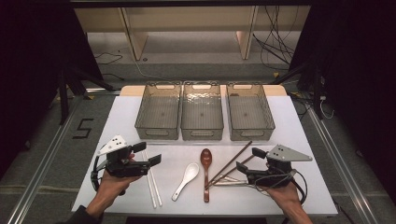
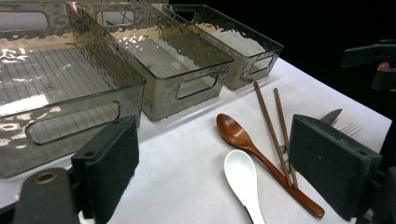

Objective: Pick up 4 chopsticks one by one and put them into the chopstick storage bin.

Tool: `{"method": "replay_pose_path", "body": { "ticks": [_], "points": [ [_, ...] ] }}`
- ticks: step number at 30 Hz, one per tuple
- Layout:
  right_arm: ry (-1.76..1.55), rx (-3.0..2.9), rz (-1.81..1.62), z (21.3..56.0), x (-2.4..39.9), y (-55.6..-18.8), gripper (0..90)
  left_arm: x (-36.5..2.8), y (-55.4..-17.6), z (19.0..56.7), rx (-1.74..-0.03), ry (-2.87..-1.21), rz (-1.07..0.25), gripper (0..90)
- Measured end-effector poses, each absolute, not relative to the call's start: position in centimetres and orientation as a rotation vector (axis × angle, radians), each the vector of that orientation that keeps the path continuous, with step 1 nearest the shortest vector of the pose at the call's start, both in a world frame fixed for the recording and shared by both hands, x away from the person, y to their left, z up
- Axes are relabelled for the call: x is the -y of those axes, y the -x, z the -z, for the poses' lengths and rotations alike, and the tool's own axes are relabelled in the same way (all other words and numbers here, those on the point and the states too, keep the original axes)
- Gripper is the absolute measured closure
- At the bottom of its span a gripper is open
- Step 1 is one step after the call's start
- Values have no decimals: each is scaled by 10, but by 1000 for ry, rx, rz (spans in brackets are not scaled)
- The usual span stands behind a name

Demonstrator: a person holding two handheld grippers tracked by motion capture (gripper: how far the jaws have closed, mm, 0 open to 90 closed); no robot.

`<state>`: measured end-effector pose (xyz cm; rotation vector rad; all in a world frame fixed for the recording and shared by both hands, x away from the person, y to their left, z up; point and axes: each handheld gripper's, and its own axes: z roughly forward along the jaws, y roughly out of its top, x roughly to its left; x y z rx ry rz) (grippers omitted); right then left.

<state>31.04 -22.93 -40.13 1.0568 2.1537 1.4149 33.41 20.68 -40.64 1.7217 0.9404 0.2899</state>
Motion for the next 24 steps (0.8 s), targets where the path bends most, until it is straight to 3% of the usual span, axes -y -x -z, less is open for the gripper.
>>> {"method": "replay_pose_path", "body": {
  "ticks": [11, 24],
  "points": [
    [-1011, -2226, -1363, 399, 233, -318, 244, -206, -334, 407, -933, -1727, -288, 157],
    [-791, -2525, -1035, 387, 227, -357, 272, -207, -335, 407, -936, -1727, -291, 157]
  ]
}}
